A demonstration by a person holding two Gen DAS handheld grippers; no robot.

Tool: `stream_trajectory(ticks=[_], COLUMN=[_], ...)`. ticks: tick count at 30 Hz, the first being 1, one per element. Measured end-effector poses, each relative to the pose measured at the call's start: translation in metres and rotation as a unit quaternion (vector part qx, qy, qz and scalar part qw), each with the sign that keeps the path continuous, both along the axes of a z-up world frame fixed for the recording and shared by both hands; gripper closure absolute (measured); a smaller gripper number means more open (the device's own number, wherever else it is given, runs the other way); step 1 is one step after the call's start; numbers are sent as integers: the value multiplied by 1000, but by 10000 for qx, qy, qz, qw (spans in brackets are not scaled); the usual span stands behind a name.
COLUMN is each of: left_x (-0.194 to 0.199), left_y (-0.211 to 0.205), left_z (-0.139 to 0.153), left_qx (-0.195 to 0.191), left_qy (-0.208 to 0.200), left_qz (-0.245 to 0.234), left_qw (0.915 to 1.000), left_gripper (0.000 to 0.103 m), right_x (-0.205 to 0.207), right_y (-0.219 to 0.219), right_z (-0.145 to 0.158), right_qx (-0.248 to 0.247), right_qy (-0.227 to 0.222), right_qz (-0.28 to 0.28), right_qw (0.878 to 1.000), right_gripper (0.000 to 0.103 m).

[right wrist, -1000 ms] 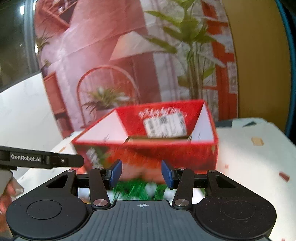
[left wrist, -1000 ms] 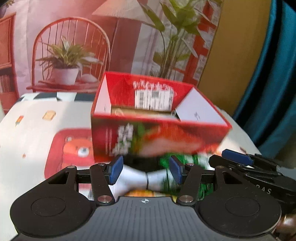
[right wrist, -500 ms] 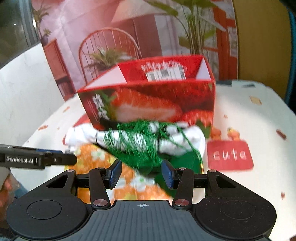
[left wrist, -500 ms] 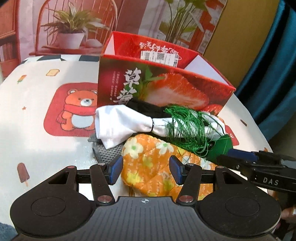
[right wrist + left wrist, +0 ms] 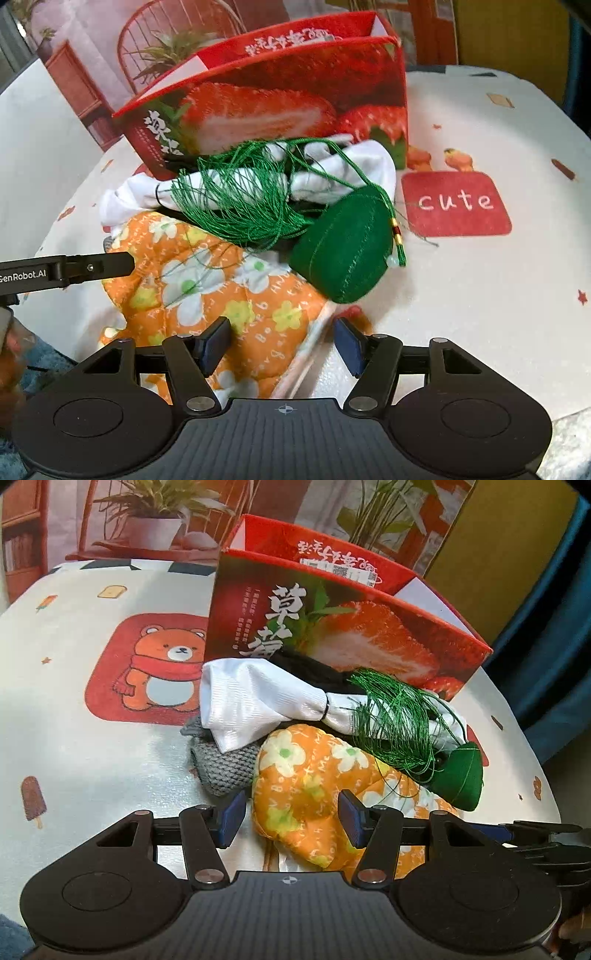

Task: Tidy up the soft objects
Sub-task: 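Move both tools back to the pile beside the box, then close both tools on the orange floral cloth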

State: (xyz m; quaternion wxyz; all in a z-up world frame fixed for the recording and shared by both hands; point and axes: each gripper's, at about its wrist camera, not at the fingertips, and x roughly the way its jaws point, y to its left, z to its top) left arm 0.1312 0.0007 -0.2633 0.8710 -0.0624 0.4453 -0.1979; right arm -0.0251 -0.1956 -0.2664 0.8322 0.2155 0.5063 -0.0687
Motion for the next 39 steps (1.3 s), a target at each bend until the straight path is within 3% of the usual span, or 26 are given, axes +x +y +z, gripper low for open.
stream_trajectory(ticks=[4,7,13,17,25,28,31,33,35,39], left_x=[1,2,3,2,-1,-4,-3,-1,1,5], left_y=[-4,-4,2,3,9,5,3,4,5,6], left_z=[-3,-6,-9,-7,3,6,3,1,-1,-6], left_qx=[17,16,-98,-105,-399,-267,-153,-140,-70,-9], left_qy=[-35,21,71,45,-271,-481,-525,-508,-498,-434], left_qz=[-115,-100,-9,17,193,124,83,96,138,210], left_qw=[9999,9999,9999,9999,9987,9984,9985,9986,9986,9988], left_gripper=[45,45,45,45,46,46,47,53,68,77], right_x=[1,7,11,13,28,38,47,50,50,41], right_y=[2,10,19,26,35,40,35,32,27,18], right_z=[-4,-5,3,16,50,51,41,31,21,13], right_qx=[109,81,-83,-391,-1305,-1621,-1619,-1534,-1424,-1112], right_qy=[50,44,-149,-437,-1385,-1594,-1619,-1549,-1478,-1438], right_qz=[122,362,598,784,1254,1414,1360,1243,1127,881], right_qw=[9999,9993,9981,9952,9737,9635,9639,9680,9722,9794], right_gripper=[35,37,58,64,66,66,66,66,66,61])
